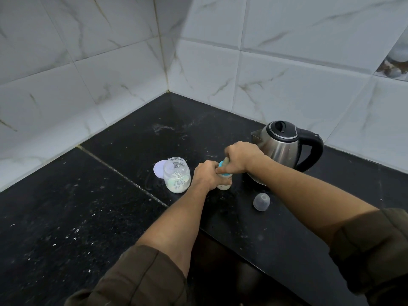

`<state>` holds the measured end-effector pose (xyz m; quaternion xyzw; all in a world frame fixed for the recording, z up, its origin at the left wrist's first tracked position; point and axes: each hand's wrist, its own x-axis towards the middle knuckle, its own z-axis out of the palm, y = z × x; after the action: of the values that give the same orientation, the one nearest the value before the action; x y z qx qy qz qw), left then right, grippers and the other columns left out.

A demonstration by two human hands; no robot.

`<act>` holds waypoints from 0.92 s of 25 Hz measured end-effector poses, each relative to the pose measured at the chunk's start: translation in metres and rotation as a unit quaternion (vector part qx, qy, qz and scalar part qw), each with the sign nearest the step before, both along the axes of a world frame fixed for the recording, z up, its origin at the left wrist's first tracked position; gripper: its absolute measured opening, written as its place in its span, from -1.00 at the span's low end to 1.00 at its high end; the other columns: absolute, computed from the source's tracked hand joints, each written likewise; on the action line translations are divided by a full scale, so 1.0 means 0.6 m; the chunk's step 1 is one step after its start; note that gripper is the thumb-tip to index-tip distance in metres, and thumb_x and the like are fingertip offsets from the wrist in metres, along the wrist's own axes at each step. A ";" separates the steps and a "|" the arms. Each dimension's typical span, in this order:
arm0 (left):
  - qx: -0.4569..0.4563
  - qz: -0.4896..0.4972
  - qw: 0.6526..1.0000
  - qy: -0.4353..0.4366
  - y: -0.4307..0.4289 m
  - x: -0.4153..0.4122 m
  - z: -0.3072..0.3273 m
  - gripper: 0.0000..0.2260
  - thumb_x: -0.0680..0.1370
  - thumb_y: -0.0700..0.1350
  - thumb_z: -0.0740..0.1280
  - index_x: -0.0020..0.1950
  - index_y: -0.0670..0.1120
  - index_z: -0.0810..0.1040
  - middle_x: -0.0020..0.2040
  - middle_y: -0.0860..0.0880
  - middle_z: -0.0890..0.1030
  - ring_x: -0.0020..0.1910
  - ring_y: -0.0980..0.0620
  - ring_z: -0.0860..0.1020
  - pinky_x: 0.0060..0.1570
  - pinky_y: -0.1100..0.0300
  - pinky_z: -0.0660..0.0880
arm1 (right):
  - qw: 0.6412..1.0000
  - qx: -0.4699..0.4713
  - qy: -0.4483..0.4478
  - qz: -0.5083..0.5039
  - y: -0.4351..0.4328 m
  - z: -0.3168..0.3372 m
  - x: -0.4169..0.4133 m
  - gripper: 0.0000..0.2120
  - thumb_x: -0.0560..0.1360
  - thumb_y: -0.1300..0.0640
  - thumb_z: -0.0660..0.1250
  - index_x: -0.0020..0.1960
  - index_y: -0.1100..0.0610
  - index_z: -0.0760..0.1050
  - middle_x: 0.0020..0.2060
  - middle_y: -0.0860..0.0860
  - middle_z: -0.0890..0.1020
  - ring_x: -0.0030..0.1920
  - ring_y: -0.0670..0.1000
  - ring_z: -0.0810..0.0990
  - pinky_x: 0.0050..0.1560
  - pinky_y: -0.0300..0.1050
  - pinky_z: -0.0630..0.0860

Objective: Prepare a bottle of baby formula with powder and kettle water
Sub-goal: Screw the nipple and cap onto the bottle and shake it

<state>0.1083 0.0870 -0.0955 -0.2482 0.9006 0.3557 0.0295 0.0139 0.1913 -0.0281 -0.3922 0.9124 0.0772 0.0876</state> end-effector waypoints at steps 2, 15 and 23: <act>0.008 0.001 1.000 -0.005 -0.002 -0.002 0.001 -0.70 0.29 0.10 0.64 -0.17 0.06 0.58 -0.22 0.09 0.63 -0.13 0.07 0.59 -0.13 0.12 0.52 | 0.997 0.013 -0.050 0.048 0.001 0.005 -0.005 -0.41 0.38 -0.31 0.45 0.31 -0.05 0.52 0.11 -0.03 0.63 0.06 0.05 0.59 0.05 0.04 0.62; 0.012 -0.004 1.000 -0.005 -0.004 -0.008 -0.004 -0.64 0.32 0.08 0.64 0.03 0.02 0.66 -0.12 0.10 0.68 -0.07 0.10 0.62 -0.05 0.15 0.55 | 0.993 0.072 -0.038 0.091 -0.012 0.007 -0.005 -0.53 0.47 -0.15 0.50 0.31 -0.02 0.55 0.09 -0.01 0.65 0.06 0.04 0.62 0.02 -0.02 0.62; -0.028 0.007 1.000 0.001 0.002 -0.012 -0.005 -0.74 0.29 0.07 0.62 -0.16 0.02 0.64 -0.24 0.06 0.68 -0.14 0.04 0.64 -0.12 0.10 0.58 | 0.995 -0.056 -0.006 -0.087 -0.024 -0.018 0.037 -0.80 0.43 0.01 0.38 -0.14 0.15 0.53 -0.33 0.02 0.55 -0.36 0.00 0.53 -0.36 -0.12 0.51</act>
<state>0.1011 0.0882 -0.0986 -0.2552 0.9083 0.3308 0.0193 0.0362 0.1768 -0.0390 -0.3164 0.9453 0.0161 0.0777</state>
